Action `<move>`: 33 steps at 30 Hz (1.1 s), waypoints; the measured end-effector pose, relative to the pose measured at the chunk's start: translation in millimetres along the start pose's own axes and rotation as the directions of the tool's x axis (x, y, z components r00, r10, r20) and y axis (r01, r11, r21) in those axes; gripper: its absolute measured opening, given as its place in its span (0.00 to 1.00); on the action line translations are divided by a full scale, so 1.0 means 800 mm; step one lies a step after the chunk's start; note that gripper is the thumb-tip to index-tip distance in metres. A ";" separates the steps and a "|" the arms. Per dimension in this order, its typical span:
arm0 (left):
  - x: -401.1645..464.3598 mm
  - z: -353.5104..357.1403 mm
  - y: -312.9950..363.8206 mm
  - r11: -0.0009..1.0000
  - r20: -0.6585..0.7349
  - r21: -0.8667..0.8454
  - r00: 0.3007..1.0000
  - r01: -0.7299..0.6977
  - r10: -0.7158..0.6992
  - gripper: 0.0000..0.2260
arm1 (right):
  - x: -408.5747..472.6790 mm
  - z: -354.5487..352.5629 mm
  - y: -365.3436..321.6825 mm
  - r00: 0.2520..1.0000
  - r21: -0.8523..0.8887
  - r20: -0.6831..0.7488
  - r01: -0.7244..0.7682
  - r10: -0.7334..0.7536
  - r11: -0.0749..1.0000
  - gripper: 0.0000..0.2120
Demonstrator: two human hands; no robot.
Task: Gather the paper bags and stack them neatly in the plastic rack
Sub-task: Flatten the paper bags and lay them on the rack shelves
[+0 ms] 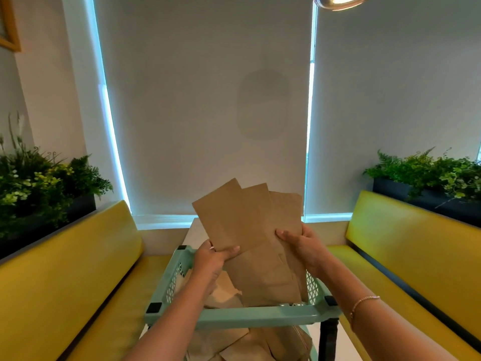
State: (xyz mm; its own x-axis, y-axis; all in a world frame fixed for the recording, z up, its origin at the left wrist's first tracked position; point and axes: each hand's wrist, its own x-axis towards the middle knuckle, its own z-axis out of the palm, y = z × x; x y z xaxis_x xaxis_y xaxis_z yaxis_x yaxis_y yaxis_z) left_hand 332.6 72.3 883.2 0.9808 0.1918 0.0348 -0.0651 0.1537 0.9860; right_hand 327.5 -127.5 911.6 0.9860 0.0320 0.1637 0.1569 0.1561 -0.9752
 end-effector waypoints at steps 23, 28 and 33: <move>-0.001 -0.009 0.003 0.995 0.175 -0.093 0.984 0.039 -0.022 0.16 | -0.007 0.005 -0.001 0.998 0.227 -0.052 -0.009 0.021 0.974 0.09; -0.005 0.006 -0.006 0.994 0.193 -0.074 0.979 0.075 -0.059 0.17 | -0.014 0.003 -0.001 1.000 0.159 0.012 -0.004 0.003 0.987 0.08; -0.003 0.005 0.000 0.987 0.146 -0.148 0.988 0.070 -0.048 0.12 | -0.010 -0.003 -0.010 0.999 0.219 -0.052 0.020 -0.009 0.976 0.08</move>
State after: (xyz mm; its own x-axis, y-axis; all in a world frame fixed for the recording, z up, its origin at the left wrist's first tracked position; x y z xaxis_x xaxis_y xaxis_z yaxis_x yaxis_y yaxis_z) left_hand 330.8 67.8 883.9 0.9991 0.0403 0.0106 -0.0225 0.3083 0.9510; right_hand 318.7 -131.3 917.4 0.9861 -0.0205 0.1647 0.1606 0.3687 -0.9156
